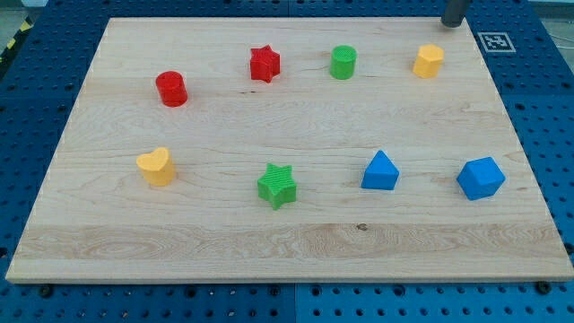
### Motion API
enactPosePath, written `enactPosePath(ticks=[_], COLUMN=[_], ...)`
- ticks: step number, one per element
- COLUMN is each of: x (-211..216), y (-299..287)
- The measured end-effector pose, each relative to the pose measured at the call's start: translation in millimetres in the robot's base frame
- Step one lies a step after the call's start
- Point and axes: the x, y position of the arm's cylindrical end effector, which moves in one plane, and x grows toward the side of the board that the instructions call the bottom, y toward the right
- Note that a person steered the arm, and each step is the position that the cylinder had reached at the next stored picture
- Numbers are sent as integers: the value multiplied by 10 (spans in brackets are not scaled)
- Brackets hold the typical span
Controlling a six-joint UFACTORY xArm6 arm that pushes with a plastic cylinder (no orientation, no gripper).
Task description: Move the arm to the right side of the yellow hexagon
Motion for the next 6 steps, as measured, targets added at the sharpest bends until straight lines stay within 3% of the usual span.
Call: enactPosePath(ticks=[1, 3, 4, 5, 6], x=[382, 34, 343, 947, 1083], y=[348, 806, 344, 116, 309])
